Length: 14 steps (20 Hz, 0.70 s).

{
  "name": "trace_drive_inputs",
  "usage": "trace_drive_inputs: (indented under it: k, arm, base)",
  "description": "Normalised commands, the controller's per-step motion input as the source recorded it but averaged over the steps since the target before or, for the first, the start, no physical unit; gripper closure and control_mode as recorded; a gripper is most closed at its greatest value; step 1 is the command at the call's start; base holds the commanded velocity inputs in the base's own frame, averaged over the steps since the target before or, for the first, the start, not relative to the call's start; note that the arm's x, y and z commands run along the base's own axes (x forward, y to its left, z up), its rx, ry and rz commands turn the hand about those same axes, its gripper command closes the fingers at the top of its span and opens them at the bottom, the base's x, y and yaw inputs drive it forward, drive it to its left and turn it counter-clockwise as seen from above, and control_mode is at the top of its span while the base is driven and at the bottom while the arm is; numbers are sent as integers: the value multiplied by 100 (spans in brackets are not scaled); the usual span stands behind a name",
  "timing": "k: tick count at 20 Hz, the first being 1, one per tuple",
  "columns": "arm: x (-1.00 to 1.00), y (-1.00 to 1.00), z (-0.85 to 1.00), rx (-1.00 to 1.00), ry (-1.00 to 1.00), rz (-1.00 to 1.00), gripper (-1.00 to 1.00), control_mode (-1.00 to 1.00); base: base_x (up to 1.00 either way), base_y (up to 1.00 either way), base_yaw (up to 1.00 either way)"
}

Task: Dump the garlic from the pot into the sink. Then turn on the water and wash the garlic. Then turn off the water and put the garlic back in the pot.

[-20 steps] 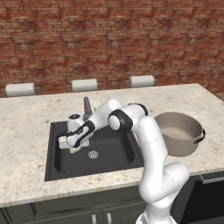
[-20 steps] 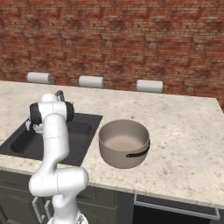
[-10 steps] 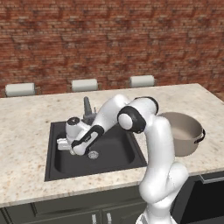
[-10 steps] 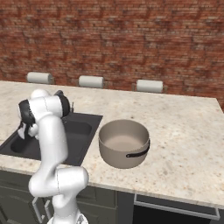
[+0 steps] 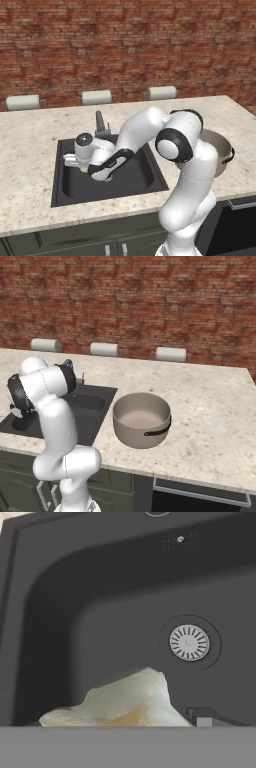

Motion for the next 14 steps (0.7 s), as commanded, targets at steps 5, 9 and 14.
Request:
trace_drive_inputs:
  k: [5,9,14]
  arm:
    - [-28,0,100,0,-5,-1,100,-100]
    - [-33,3,100,1,0,0,100,-100]
    - [-29,0,100,4,0,0,100,-100]
  base:
    - [0,0,0]
    - [0,0,0]
    - [0,0,0]
